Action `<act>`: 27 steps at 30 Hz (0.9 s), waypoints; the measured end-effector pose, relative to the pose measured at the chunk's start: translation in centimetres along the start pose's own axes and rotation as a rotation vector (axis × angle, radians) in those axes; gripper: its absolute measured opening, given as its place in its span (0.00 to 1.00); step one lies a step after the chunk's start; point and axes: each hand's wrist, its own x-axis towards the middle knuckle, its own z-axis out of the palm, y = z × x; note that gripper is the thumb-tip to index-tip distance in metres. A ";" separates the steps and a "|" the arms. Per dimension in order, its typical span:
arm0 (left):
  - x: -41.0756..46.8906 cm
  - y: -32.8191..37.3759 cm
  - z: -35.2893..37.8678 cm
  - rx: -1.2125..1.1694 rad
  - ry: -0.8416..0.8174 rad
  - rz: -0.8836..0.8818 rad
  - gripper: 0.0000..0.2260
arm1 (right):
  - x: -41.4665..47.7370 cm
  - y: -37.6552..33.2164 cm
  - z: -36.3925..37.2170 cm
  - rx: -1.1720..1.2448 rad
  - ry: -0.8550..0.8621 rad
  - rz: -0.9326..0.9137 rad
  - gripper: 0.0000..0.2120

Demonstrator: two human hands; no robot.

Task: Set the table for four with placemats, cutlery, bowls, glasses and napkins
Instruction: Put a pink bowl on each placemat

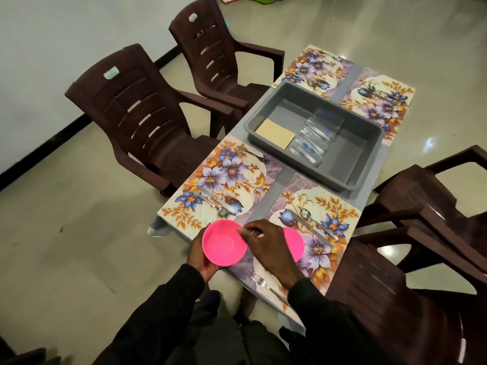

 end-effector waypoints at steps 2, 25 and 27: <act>-0.2 0.6 0.4 -0.004 -0.015 -0.012 0.16 | 0.8 -0.6 1.3 -0.144 -0.022 -0.062 0.15; 9.2 18.1 -3.5 0.121 0.004 -0.014 0.33 | 17.5 -0.4 4.1 0.016 0.482 0.328 0.09; 9.7 19.5 -4.2 0.138 0.002 -0.019 0.30 | 19.2 1.3 4.6 -0.024 0.498 0.445 0.10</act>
